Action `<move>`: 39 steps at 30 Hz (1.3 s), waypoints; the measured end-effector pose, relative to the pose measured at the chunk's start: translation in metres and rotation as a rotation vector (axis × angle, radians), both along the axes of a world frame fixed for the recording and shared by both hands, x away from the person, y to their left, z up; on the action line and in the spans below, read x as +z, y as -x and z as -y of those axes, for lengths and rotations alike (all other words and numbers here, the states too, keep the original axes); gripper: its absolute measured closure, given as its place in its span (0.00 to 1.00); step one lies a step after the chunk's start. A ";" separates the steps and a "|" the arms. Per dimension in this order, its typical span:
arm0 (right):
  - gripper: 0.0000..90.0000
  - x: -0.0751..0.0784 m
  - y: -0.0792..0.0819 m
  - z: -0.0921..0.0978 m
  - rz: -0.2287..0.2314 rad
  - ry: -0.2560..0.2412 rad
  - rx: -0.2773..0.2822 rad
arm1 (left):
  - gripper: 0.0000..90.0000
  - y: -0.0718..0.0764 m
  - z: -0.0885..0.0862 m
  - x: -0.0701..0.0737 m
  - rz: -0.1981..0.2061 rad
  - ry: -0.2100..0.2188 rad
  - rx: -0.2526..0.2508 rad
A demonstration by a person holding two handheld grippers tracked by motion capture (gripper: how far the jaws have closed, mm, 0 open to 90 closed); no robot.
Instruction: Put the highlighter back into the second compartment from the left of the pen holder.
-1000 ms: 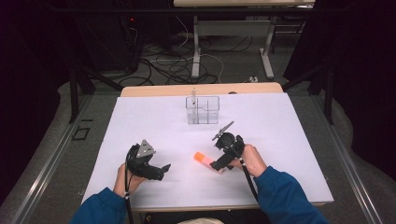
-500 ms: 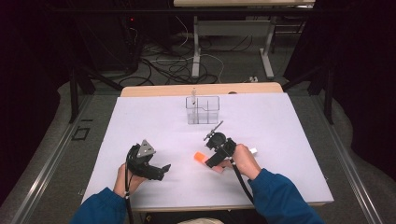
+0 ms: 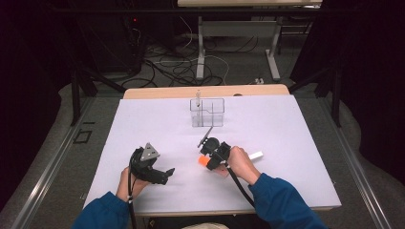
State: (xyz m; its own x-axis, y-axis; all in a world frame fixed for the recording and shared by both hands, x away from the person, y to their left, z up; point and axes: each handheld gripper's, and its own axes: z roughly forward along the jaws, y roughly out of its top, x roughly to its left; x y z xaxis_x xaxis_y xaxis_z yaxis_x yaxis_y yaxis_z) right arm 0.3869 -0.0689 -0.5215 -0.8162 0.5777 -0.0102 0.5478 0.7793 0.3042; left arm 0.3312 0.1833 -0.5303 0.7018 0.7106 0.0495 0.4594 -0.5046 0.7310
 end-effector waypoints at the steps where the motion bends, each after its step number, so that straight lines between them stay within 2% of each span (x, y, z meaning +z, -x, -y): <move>1: 0.70 -0.001 0.000 -0.002 0.006 0.012 0.005 | 0.00 0.000 0.000 0.000 0.000 0.001 0.000; 3: 0.71 -0.002 -0.001 -0.004 0.010 0.026 0.021 | 0.00 0.000 0.000 0.000 0.000 0.000 0.000; 11: 0.70 -0.007 -0.003 -0.007 0.004 0.064 0.009 | 0.00 0.000 0.000 0.000 0.002 -0.006 -0.004; 12: 0.71 -0.004 -0.004 -0.006 -0.035 0.087 0.019 | 0.00 0.000 0.000 0.000 0.001 -0.004 -0.002; 13: 0.71 -0.010 -0.003 -0.005 0.002 0.021 0.008 | 0.00 0.000 0.000 0.000 0.000 -0.003 -0.002; 15: 0.72 -0.007 -0.005 -0.003 0.000 0.062 0.009 | 0.00 0.000 0.000 0.000 0.001 -0.005 -0.004; 16: 0.72 -0.007 -0.005 -0.002 0.000 0.050 0.014 | 0.00 0.000 0.000 0.000 0.000 -0.005 -0.005; 17: 0.72 -0.007 -0.006 -0.001 -0.020 0.028 0.008 | 0.00 0.000 0.000 0.000 0.001 -0.006 -0.005; 18: 0.72 -0.008 -0.006 0.001 -0.022 -0.007 0.012 | 0.00 0.000 0.000 0.000 0.001 -0.006 -0.005; 23: 0.72 -0.007 -0.004 0.009 0.003 -0.061 0.008 | 0.00 0.000 0.000 0.000 0.000 -0.003 -0.004; 26: 0.72 -0.004 -0.003 0.016 -0.006 -0.100 -0.001 | 0.00 0.000 0.000 0.000 0.001 -0.007 -0.006; 29: 0.72 -0.001 0.000 0.023 0.011 -0.132 0.019 | 0.00 0.000 0.000 0.000 0.000 -0.002 -0.006; 32: 0.72 0.001 0.003 0.027 0.035 -0.148 0.024 | 0.00 0.000 0.000 0.001 0.003 -0.002 -0.006; 36: 0.72 0.004 0.006 0.030 0.046 -0.201 0.010 | 0.00 0.000 0.000 0.001 0.004 -0.002 -0.003; 38: 0.72 0.006 0.006 0.032 0.066 -0.217 0.021 | 0.00 0.000 -0.001 0.001 0.004 0.002 -0.002; 39: 0.72 0.007 0.007 0.033 0.072 -0.231 0.012 | 0.00 0.000 -0.002 0.003 -0.012 -0.006 -0.012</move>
